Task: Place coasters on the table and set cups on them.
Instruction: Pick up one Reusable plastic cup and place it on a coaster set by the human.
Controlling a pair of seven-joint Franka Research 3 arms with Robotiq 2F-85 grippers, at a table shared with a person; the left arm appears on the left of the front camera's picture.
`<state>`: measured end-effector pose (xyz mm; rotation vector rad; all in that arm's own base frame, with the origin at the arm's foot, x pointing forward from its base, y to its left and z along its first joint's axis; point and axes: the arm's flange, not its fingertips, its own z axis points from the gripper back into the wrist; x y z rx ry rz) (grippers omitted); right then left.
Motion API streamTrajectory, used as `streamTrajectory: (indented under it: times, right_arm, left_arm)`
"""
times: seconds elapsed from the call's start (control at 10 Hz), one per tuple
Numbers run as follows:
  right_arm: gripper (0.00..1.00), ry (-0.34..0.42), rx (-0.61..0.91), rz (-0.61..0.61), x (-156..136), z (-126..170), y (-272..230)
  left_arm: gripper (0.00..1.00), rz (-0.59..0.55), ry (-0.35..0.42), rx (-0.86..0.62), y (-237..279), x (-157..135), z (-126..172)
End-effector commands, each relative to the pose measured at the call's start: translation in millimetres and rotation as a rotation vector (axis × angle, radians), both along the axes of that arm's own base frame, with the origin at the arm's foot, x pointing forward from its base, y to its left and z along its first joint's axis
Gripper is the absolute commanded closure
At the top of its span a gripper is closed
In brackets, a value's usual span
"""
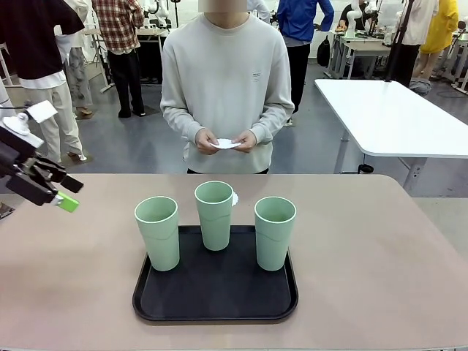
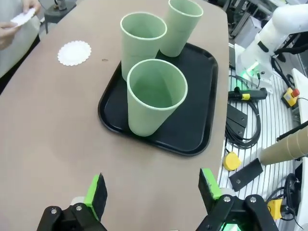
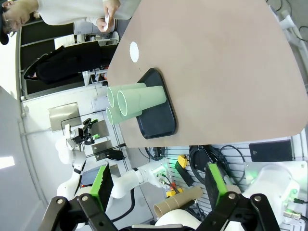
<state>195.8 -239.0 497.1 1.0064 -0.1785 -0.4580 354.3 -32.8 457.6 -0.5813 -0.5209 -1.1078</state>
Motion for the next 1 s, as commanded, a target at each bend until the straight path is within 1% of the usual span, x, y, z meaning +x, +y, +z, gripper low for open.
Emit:
streamTrajectory:
  times: [0.0, 0.1, 0.6, 0.7, 0.8, 0.9]
  right_arm:
    - [0.0, -0.015, 0.015, 0.008, 0.0, -0.8, 1.2]
    - [0.0, -0.015, 0.015, 0.008, 0.0, -0.8, 1.2]
    - [0.0, -0.015, 0.015, 0.008, 0.0, -0.8, 1.2]
    - [0.0, -0.015, 0.015, 0.008, 0.0, -0.8, 1.2]
    - [0.0, -0.015, 0.015, 0.008, 0.0, -0.8, 1.2]
    - [0.0, -0.015, 0.015, 0.008, 0.0, -0.8, 1.2]
  left_arm:
    - [0.0, 0.028, 0.059, 0.066, -6.5, 13.8, -11.1]
    - [0.0, 0.0, 0.0, 0.0, 0.0, 0.0, 0.0]
    - [0.0, 0.01, -0.001, 0.01, -0.9, 2.6, -1.5]
    - [0.0, -0.008, 0.013, -0.029, 1.9, 35.4, -16.3]
    - [0.0, -0.077, -0.001, -0.095, 2.4, 61.9, -30.2]
    - [0.0, -0.162, -0.032, -0.242, 2.6, 73.8, -43.2]
